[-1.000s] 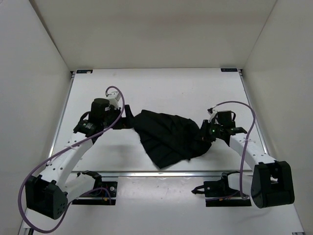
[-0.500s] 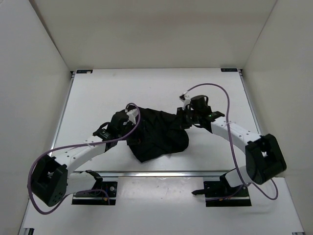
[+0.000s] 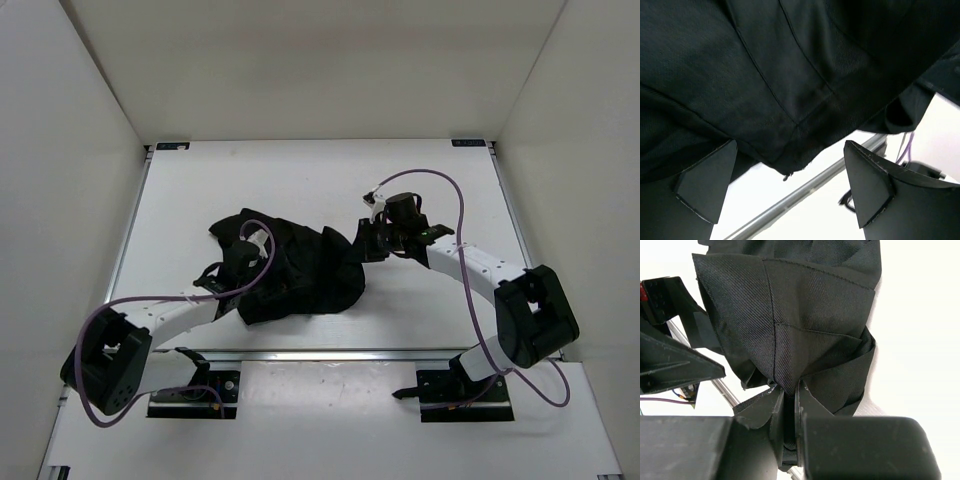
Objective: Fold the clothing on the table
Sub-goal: Move the skirt to the center of the board, then flatten the skirt out
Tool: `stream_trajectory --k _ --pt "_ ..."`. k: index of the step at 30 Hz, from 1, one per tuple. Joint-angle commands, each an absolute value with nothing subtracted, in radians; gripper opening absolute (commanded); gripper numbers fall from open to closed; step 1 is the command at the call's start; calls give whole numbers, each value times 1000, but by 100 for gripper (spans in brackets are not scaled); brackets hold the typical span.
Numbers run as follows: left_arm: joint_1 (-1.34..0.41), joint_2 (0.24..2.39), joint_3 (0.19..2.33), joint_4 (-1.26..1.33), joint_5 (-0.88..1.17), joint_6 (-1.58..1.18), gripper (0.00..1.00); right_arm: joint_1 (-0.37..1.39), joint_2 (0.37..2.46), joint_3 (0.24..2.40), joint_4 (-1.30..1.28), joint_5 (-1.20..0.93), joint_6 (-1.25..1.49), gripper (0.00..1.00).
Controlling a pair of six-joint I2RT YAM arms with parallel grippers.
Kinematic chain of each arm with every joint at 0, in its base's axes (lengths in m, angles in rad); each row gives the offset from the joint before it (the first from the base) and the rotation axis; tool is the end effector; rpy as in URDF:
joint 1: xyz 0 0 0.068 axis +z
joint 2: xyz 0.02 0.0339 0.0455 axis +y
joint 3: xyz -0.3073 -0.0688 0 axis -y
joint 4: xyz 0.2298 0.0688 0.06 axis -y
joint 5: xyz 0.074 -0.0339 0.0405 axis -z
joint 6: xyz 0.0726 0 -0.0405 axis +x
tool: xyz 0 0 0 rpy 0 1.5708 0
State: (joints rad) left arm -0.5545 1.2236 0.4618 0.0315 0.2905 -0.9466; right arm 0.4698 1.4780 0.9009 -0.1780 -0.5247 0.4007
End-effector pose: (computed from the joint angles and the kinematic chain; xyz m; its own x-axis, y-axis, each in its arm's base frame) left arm 0.1847 -0.1388 0.1915 -0.8880 -0.3645 -0.2803 -0.0593 0.6954 -0.7162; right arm 0.2657 0.1757 0.2506 -0.8424 -0.0491 -0.5366 -0.4219 0.6795 0.6002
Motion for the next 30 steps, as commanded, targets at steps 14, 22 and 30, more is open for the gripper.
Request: stream_trajectory --k 14,22,30 --pt "-543 1419 480 181 278 -1016 37 474 1489 954 -164 -532 391 0" --pt "-491 1446 629 132 295 -962 0 399 1511 1043 -284 -516 299 0" --pt "-376 1497 883 52 371 -833 0 233 1502 1106 -346 -519 216 1"
